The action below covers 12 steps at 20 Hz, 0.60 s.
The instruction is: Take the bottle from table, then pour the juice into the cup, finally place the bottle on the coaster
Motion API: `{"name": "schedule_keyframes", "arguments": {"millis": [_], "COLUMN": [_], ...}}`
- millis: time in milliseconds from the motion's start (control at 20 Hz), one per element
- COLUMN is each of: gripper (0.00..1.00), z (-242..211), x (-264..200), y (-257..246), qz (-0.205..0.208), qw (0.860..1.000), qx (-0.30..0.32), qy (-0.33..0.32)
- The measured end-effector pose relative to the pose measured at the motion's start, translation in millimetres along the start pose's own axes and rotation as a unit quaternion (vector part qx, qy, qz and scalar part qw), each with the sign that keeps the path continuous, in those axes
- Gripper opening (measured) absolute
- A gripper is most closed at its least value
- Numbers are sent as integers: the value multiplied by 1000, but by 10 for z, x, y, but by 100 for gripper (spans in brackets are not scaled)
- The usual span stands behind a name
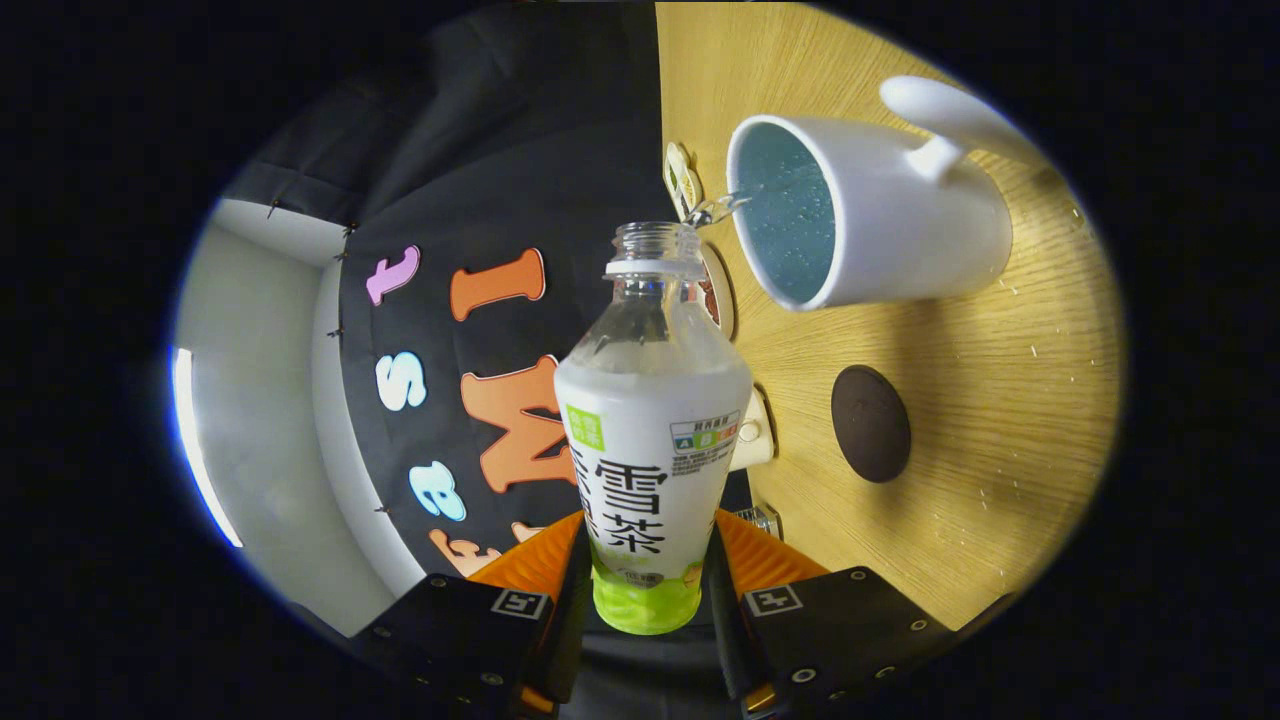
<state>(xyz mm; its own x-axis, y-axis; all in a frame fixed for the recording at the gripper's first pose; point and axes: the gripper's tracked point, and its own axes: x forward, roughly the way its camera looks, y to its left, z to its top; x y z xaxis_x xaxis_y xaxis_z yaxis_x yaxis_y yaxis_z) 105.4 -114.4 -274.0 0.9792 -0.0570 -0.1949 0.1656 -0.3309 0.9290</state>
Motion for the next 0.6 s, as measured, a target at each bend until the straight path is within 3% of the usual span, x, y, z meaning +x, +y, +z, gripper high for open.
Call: {"name": "schedule_keyframes", "arguments": {"millis": [600], "gripper": [57], "z": [16], "x": [38], "y": [67], "qz": [7], "qw": [999], "qx": [48], "qy": [-4]}}
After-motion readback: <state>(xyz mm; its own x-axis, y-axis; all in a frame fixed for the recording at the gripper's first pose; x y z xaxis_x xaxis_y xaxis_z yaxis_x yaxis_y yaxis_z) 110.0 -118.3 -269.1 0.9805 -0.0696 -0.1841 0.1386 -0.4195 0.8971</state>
